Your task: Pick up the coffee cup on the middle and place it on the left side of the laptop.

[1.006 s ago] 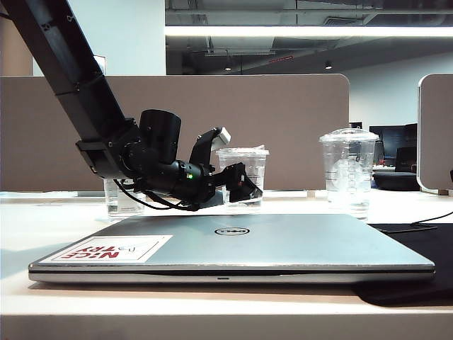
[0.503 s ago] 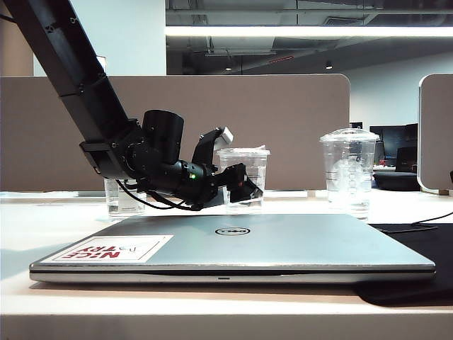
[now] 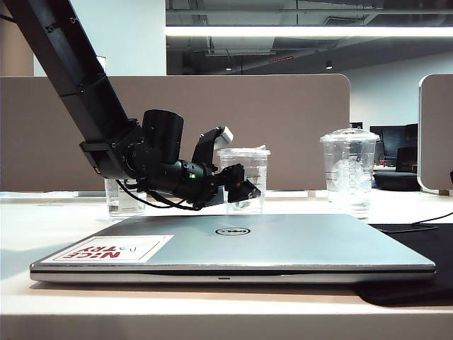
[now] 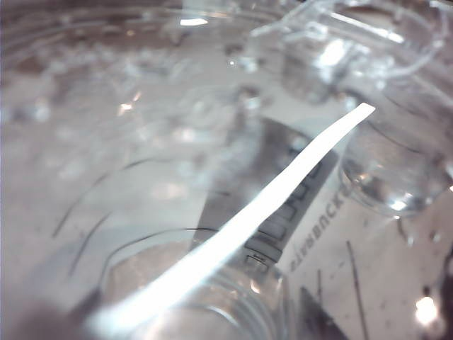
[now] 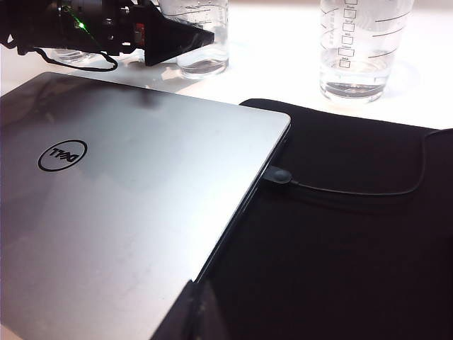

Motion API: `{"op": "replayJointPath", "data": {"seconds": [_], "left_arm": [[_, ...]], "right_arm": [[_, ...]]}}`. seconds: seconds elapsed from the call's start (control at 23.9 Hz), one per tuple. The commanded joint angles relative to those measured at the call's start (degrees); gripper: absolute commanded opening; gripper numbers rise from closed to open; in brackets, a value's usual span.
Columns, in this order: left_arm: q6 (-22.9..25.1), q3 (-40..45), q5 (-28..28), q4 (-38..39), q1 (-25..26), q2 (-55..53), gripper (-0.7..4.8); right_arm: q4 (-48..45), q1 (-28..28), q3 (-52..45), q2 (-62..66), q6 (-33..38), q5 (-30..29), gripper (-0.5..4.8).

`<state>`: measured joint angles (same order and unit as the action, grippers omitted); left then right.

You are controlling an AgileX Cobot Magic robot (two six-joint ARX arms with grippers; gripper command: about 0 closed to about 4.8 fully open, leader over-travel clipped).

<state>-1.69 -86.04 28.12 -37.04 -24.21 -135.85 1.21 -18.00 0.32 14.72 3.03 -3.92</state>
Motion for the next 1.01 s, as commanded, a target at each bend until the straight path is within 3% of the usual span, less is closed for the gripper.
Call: {"op": "replayJointPath", "data": {"seconds": [0.04,0.5,0.63,0.71,1.01], "left_arm": [[0.2,-0.22,1.86,-0.35,0.04,0.28,3.22],[0.17,-0.15,6.88,0.46,0.5,8.79,3.22],[0.15,0.13,13.09,2.78,1.79,13.64,3.22],[0.17,1.05,14.27,2.73,2.21,15.52,3.21],[2.99,13.53,13.84,2.64,5.88,27.76,3.22]], "right_arm": [[-1.01,0.07,-0.24,0.07,-0.04,-0.07,-0.05],[-1.01,0.04,-0.24,0.07,-0.04,-0.07,-0.05],[-1.01,0.04,-0.24,0.07,-0.04,-0.07,-0.05],[-1.01,0.04,-0.24,0.07,-0.04,-0.07,-0.05],[-1.01,0.04,-0.24,0.04,-0.04,-0.07,-0.05]]}}
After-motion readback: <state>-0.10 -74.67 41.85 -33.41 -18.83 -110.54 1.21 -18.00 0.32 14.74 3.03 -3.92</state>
